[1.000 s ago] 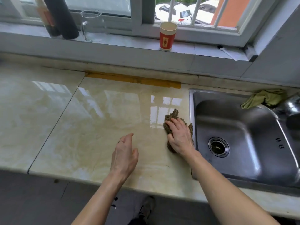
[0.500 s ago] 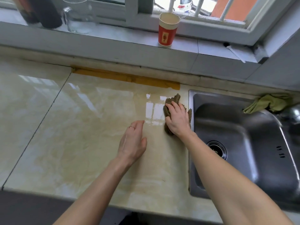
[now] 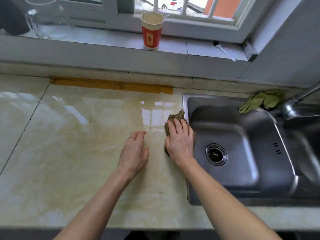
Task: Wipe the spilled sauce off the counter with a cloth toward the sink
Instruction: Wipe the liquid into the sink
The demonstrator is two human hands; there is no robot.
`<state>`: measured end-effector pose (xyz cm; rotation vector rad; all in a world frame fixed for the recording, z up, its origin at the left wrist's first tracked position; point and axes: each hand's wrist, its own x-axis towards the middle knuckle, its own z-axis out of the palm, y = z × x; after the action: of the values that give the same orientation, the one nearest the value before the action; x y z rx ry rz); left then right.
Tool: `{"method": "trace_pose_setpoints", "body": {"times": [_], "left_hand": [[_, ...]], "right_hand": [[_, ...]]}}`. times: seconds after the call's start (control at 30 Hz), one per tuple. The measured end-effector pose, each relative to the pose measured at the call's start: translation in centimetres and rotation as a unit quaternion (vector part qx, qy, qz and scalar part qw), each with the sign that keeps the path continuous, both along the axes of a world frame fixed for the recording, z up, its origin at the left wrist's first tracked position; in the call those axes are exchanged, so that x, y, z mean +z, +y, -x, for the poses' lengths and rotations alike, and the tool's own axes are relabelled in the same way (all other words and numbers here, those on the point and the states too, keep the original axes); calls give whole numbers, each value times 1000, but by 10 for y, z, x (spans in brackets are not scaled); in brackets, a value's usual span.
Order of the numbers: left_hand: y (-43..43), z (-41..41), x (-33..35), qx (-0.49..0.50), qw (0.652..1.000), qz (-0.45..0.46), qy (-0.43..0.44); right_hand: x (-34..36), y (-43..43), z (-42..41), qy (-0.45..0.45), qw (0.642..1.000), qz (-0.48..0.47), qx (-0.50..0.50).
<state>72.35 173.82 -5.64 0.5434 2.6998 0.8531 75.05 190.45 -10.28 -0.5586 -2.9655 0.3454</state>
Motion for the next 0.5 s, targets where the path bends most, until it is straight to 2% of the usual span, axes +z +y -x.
{"method": "trace_pose_setpoints", "body": {"times": [0.23, 0.33, 0.4, 0.5], "left_hand": [[56, -19, 14, -10, 999, -32, 13], [74, -33, 16, -4, 999, -35, 24], [86, -43, 18, -1, 999, -35, 36], [112, -58, 22, -2, 998, -48, 40]], "right_hand": [[-3, -12, -88, 67, 992, 66, 80], [-2, -2, -129, 98, 979, 132, 120], [-2, 16, -146, 125, 970, 193, 80], [3, 61, -160, 153, 951, 267, -33]]}}
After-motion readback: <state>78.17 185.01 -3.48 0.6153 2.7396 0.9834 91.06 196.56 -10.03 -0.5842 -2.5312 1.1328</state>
